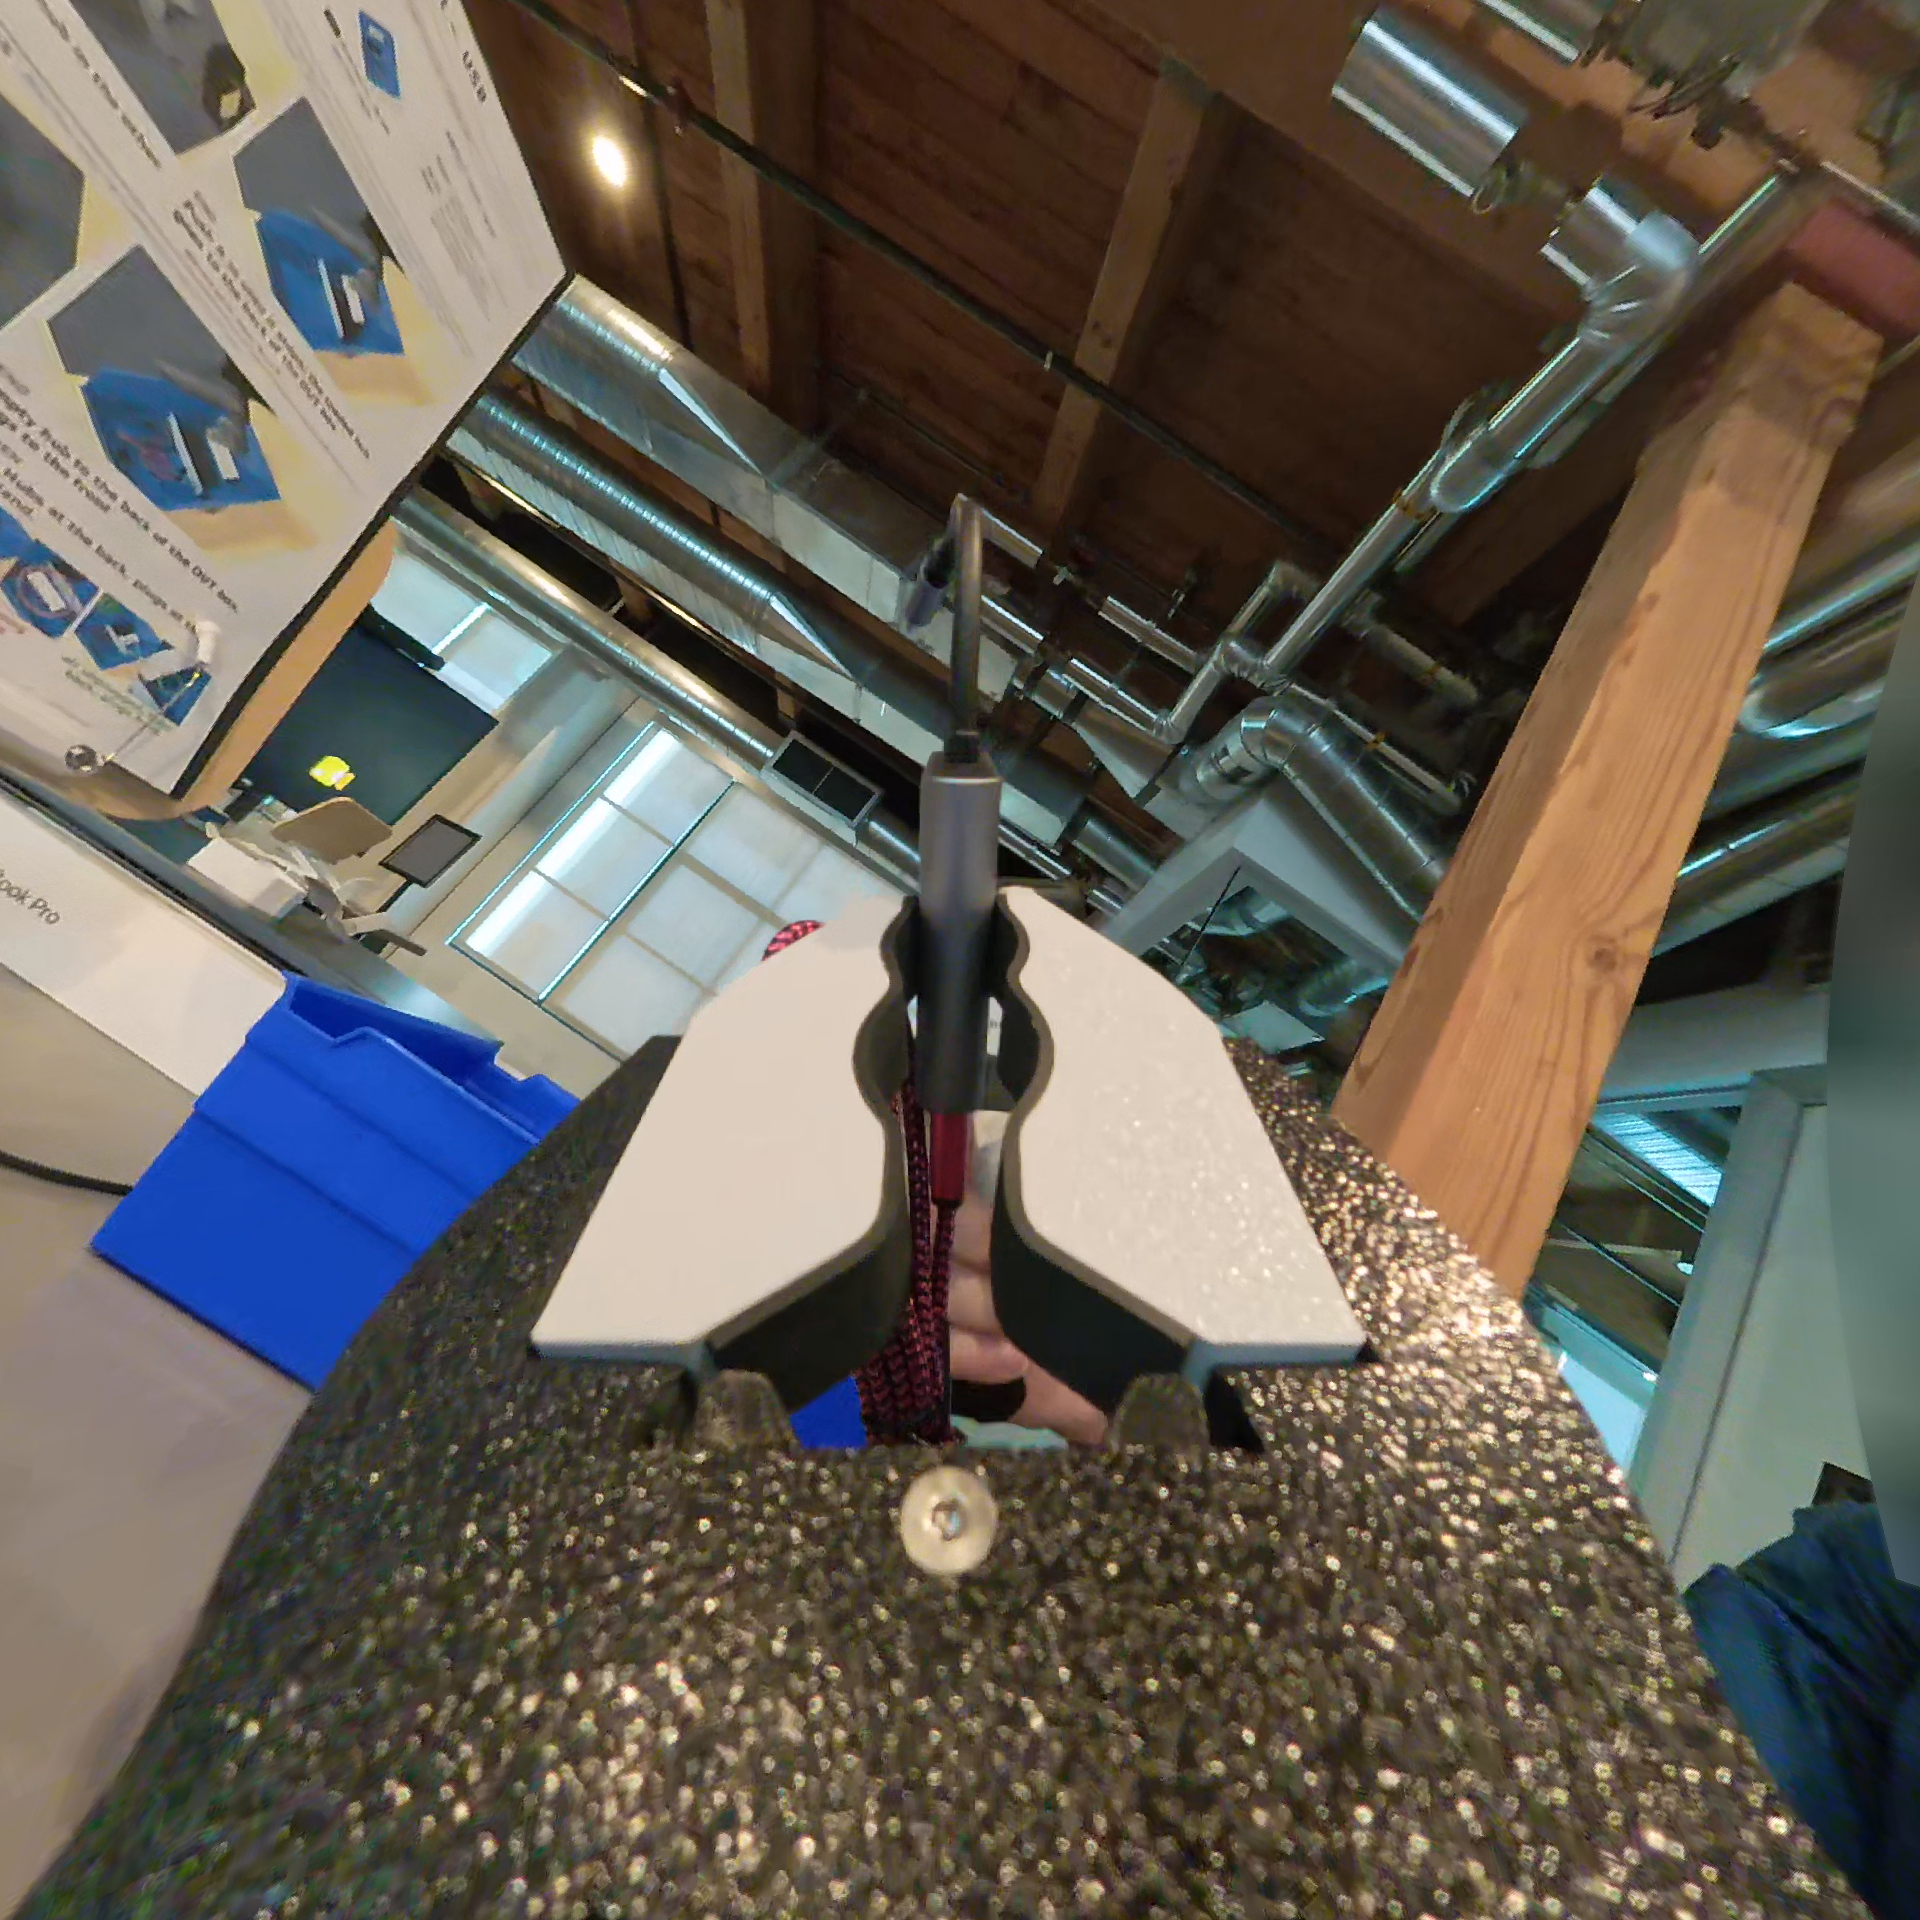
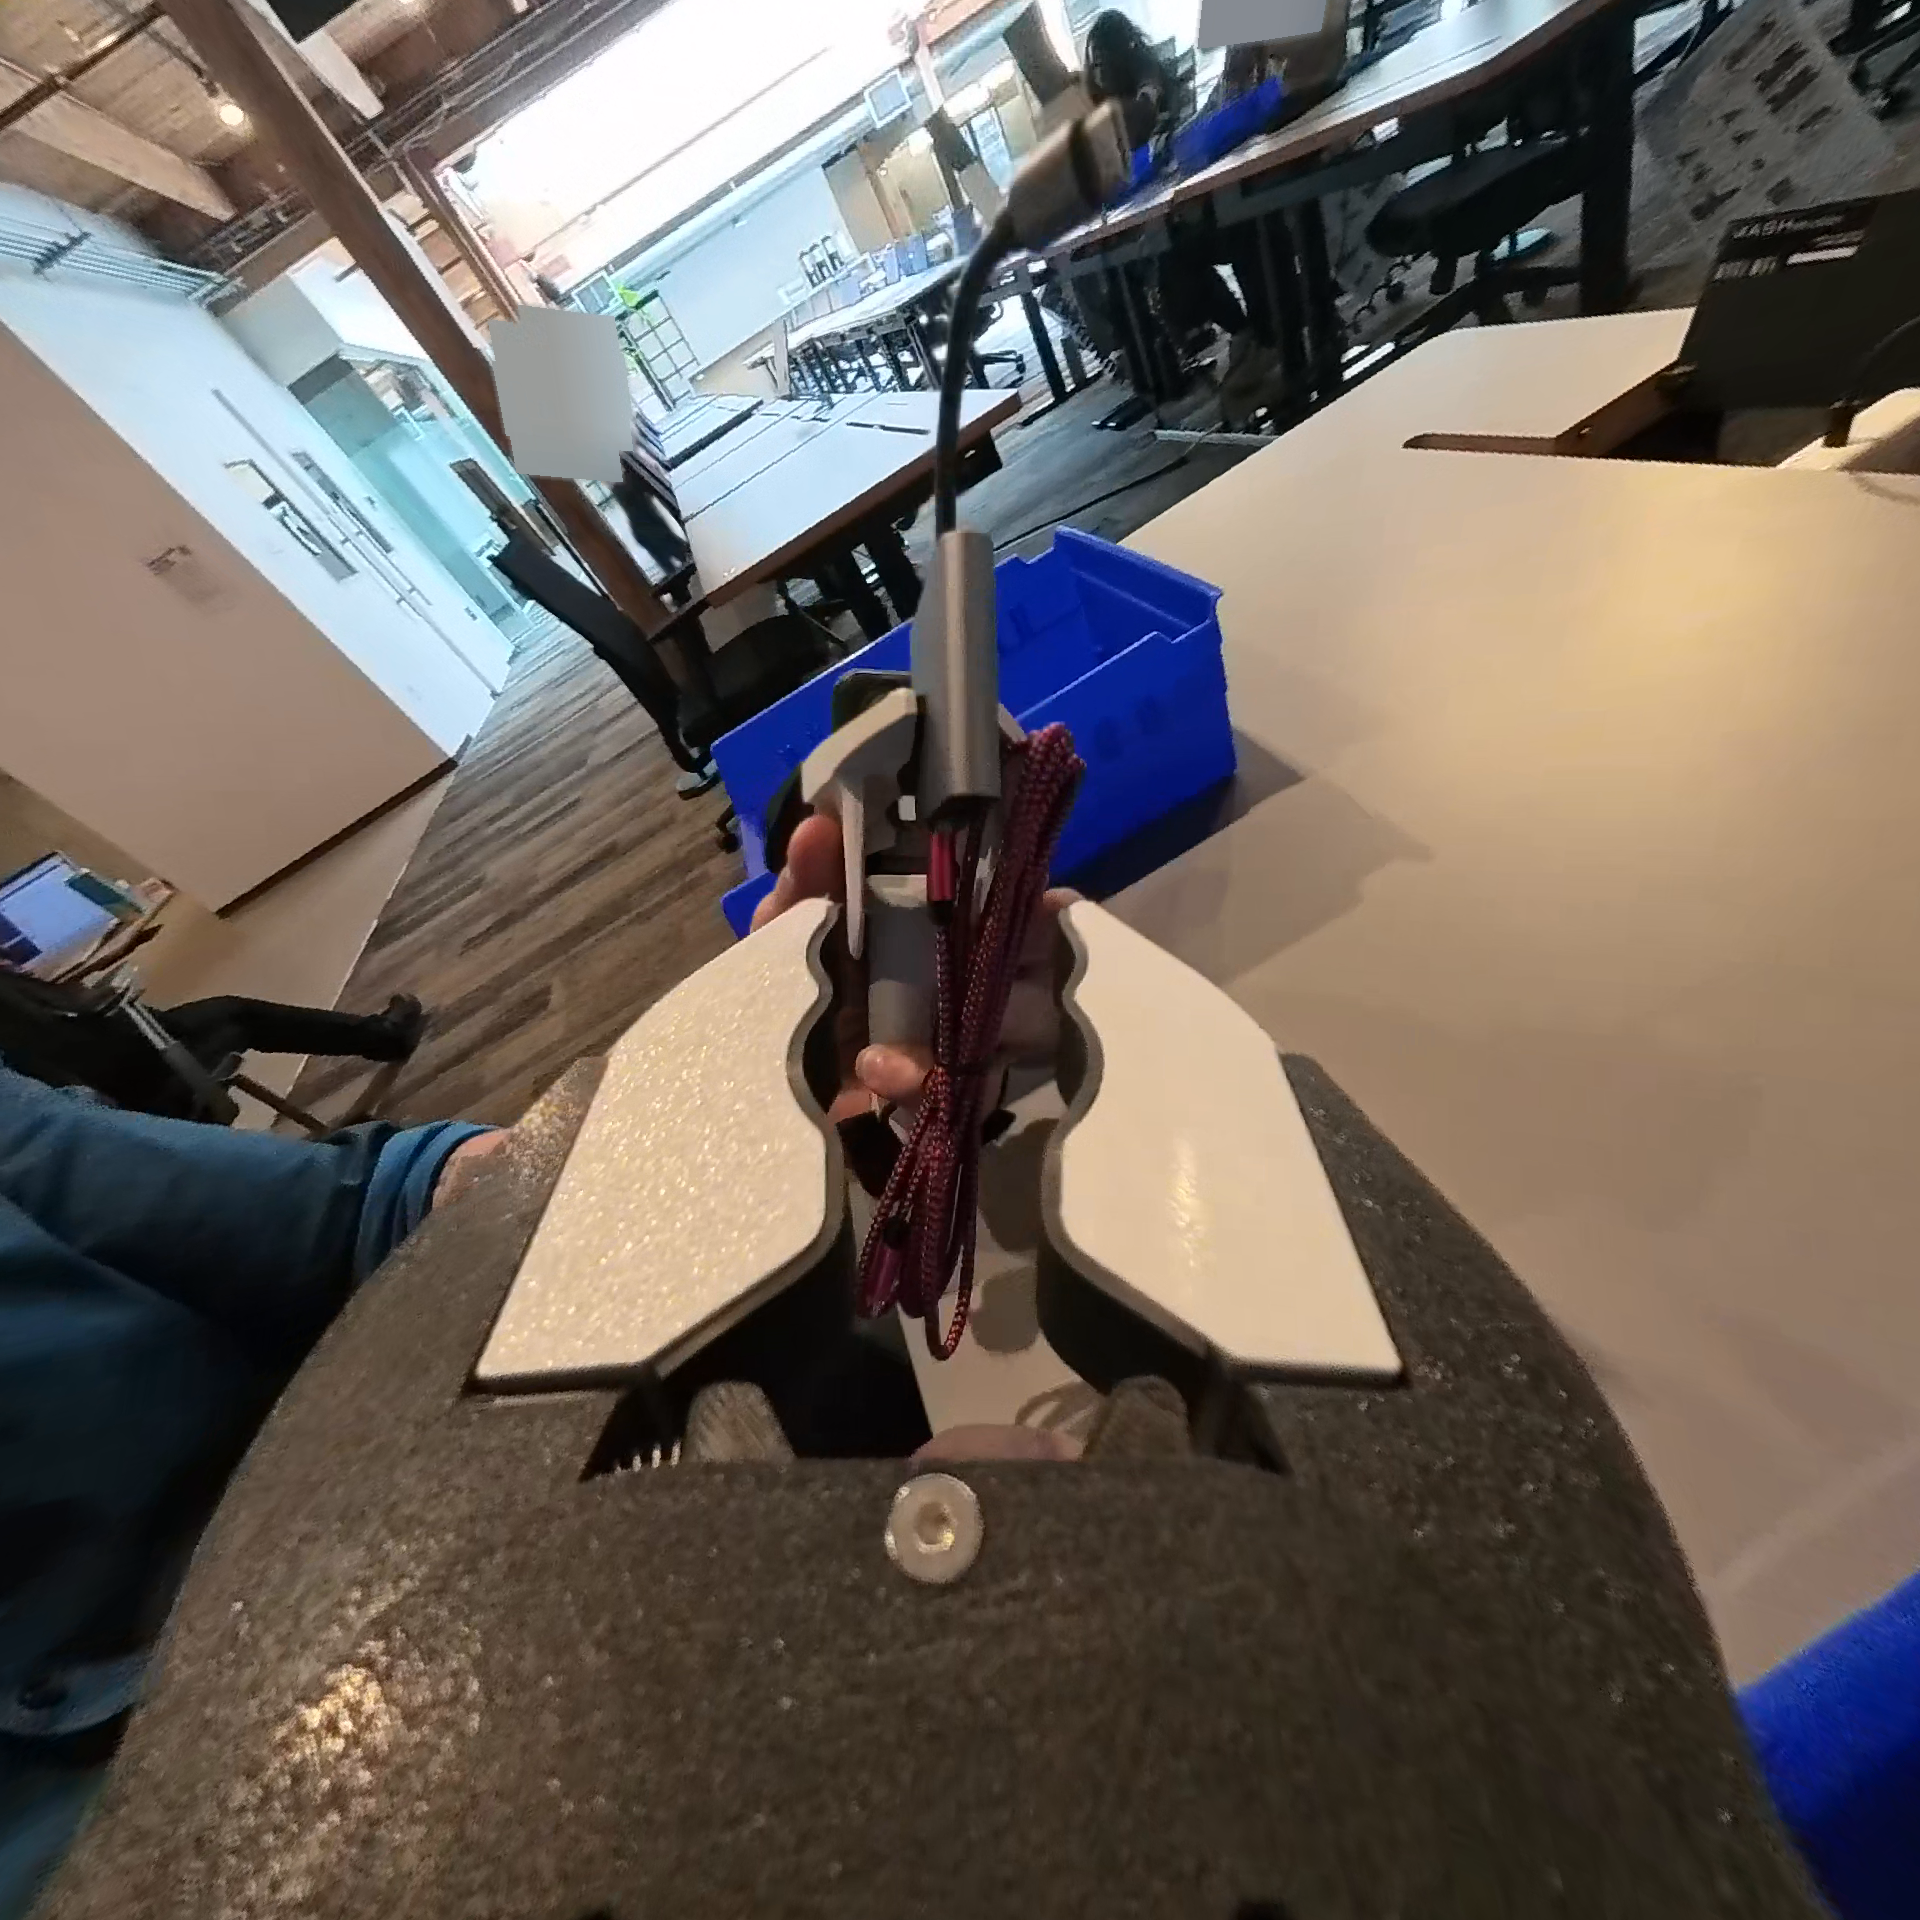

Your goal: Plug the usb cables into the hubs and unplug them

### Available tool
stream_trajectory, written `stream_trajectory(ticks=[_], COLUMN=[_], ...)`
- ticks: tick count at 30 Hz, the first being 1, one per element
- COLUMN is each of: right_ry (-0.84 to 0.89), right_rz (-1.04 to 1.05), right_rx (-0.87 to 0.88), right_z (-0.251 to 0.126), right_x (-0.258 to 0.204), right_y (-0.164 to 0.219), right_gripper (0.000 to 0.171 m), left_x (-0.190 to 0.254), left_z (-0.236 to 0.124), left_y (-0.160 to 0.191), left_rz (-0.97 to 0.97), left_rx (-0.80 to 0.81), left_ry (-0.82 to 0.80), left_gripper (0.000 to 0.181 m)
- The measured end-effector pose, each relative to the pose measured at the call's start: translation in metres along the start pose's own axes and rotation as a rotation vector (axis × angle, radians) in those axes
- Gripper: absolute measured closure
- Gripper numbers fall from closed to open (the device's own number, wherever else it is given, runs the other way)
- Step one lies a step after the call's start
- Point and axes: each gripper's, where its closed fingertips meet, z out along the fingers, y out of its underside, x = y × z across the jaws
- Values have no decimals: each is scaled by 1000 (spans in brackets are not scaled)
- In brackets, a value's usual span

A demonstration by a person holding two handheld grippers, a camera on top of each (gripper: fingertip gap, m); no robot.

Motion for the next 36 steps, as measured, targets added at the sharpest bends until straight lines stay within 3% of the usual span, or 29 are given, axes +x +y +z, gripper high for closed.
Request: stream_trajectory(ticks=[4,12,18,22,27,29,32,36], right_ry=[12,33,54,54,118,138,104,109], right_rz=[-2,20,16,31,96,145,188,165], right_rx=[19,39,15,3,6,28,24,-5], right_z=[-8,-17,-15,-11,-7,-7,-1,5], right_x=[3,8,10,10,26,33,32,29], right_y=[-4,-8,-4,0,2,-1,-1,3], right_gripper=[135,143,145,145,124,103,102,101], left_x=[-9,-54,-69,-68,-51,-44,-43,-65], left_z=[1,-11,-19,-18,-9,-7,-7,-20], left_y=[11,50,65,65,49,41,35,43], left_rz=[-7,-144,-162,-186,-242,-279,-298,-264], left_rx=[-67,-278,-338,-323,-221,-179,-154,-211], left_ry=[-54,-317,-419,-405,-277,-225,-213,-376], left_gripper=[170,170,170,170,170,170,170,170])
